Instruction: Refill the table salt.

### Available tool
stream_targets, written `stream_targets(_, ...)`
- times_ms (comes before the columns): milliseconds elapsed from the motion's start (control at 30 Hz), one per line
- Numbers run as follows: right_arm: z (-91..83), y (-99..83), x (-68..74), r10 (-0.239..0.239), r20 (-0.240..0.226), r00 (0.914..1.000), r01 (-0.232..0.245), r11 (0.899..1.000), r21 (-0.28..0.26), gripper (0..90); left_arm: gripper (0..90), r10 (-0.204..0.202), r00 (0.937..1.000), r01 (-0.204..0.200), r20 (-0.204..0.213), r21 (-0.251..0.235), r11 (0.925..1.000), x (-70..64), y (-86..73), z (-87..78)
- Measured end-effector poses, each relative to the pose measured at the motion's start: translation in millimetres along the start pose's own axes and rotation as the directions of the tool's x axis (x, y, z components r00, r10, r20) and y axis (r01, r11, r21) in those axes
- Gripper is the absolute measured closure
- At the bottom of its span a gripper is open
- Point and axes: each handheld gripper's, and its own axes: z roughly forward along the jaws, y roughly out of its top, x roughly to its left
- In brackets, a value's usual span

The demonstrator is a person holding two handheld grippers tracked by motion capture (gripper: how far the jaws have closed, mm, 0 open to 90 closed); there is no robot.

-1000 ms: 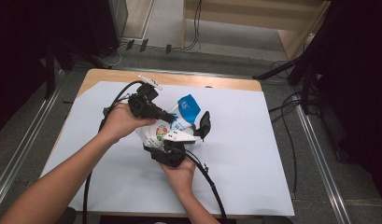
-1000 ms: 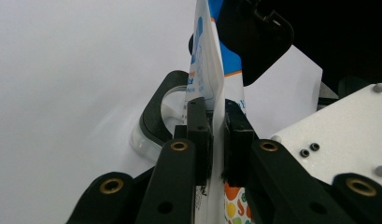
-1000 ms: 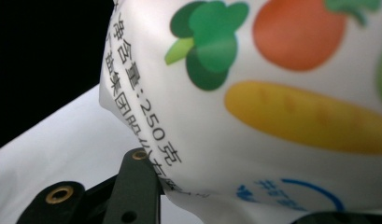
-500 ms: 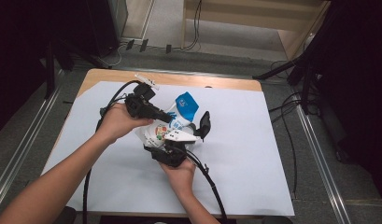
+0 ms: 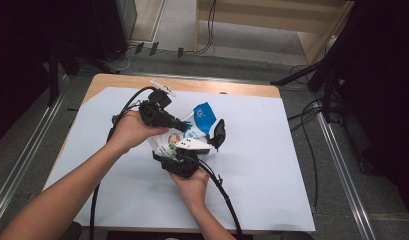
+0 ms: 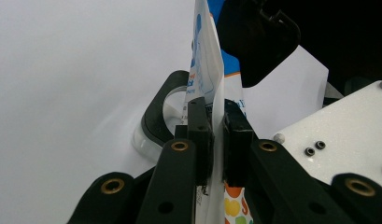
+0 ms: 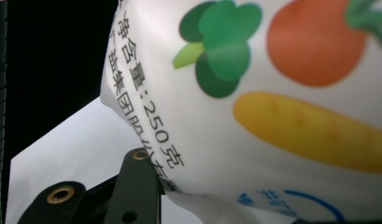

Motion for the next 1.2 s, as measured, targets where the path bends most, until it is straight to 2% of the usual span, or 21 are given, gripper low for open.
stream_targets(233, 0.0, 0.6, 0.1, 0.025, -0.017, 0.9995, -0.025, 1.000, -0.003, 66.3, 84.0, 0.005, 1.0000, -0.005, 0.001, 0.007, 1.0000, -0.3, 0.1, 1.9)
stream_targets(433, -0.9, 2.0, -0.6, 0.068, -0.035, 0.9971, -0.068, 0.997, -0.025, 66.4, 82.6, 0.008, 1.0000, -0.008, 0.001, 0.011, 0.9999, -0.4, 0.3, 3.4)
stream_targets(800, -0.3, 2.3, -0.2, 0.085, -0.019, 0.9962, -0.086, 0.995, -0.045, 66.4, 81.8, 0.007, 1.0000, -0.007, 0.002, 0.007, 1.0000, -0.7, -0.6, 1.8)
stream_targets(933, 0.4, 2.2, -0.7, 0.115, -0.029, 0.9930, -0.116, 0.992, -0.056, 66.4, 81.5, 0.006, 1.0000, -0.006, 0.003, 0.005, 1.0000, 0.2, -0.9, -0.4)
stream_targets(1100, 0.7, 2.8, -1.4, 0.092, -0.011, 0.9957, -0.093, 0.994, -0.059, 66.4, 82.5, 0.002, 1.0000, -0.002, -0.004, 0.001, 1.0000, -0.1, -1.3, -1.0)
stream_targets(1200, 1.0, 2.6, 0.0, 0.081, -0.006, 0.9967, -0.081, 0.995, -0.052, 66.2, 85.0, 0.014, 0.9999, -0.014, -0.006, 0.008, 0.9999, -1.1, -1.2, 0.4)
